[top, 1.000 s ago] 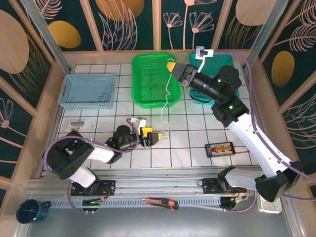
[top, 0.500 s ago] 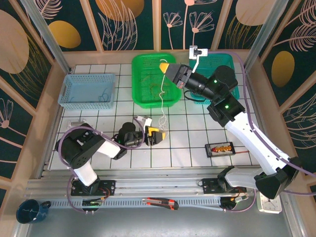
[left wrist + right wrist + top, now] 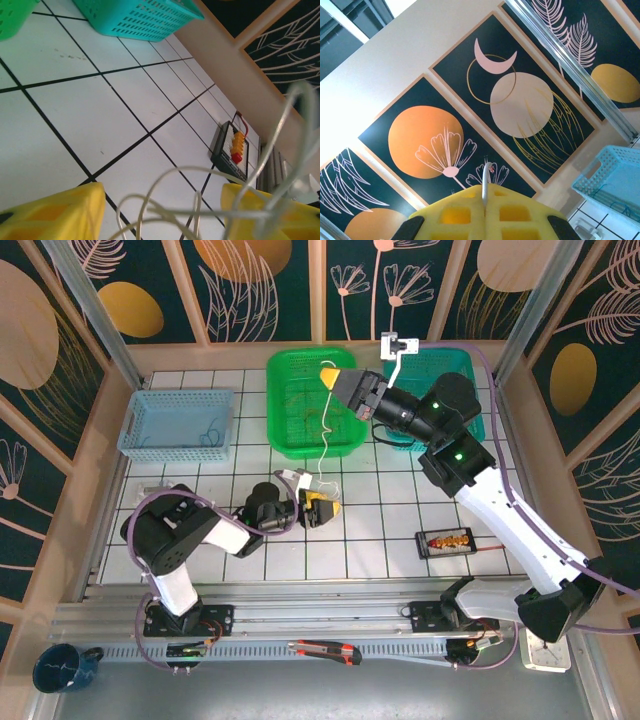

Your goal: Untangle the cables

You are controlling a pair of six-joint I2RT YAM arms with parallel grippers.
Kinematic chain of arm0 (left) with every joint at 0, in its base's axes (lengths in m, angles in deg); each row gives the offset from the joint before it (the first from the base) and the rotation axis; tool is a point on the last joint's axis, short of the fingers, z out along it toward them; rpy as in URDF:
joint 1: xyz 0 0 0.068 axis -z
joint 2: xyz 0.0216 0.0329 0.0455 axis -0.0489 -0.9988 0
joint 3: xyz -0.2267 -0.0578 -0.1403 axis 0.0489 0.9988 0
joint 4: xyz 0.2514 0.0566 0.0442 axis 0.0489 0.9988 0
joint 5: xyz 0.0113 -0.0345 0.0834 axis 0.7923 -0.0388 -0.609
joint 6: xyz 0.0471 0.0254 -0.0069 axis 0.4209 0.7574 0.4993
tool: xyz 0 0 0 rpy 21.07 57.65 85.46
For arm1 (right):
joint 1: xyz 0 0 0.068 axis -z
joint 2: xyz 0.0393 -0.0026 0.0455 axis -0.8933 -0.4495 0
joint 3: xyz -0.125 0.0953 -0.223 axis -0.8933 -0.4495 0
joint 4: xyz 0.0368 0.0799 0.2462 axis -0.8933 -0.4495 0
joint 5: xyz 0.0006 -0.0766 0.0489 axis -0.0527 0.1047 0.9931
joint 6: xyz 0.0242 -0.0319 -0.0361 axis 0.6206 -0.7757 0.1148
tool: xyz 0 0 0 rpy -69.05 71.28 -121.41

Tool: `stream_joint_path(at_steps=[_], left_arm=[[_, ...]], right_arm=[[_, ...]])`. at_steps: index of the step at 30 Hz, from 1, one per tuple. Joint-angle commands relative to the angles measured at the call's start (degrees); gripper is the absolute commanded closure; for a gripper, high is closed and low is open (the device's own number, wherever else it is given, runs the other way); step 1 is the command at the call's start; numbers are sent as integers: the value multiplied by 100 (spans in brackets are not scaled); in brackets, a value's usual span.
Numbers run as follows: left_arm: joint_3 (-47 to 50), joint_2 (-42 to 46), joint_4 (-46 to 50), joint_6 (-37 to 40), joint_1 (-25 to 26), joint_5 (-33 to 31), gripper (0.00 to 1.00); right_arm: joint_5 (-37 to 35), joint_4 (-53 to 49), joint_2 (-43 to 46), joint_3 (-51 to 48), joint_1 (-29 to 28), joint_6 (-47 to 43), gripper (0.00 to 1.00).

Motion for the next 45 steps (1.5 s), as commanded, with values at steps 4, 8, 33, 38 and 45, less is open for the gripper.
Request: stream_joint_path(at_steps=[4,8,33,38,45], left_arm=[[-10,-132,-369,-63,18,57,92],[262,2,-370,-80,15,-31,100],[1100,634,-267,-14,20,-494,100],[1092,633,-259,-14,20,-508,99],[1058,606,-195,-33,14,-502,76]], right_arm=[[-176,-88,7,484,68,-311,100],[-269,-397,23,878,529,-486,100],[-56,-1418,-427,3652,3975,-400,100],[477,-1045,-495,3440,4014,77,100],[1002,-501,-285,2404,3593,341,100]])
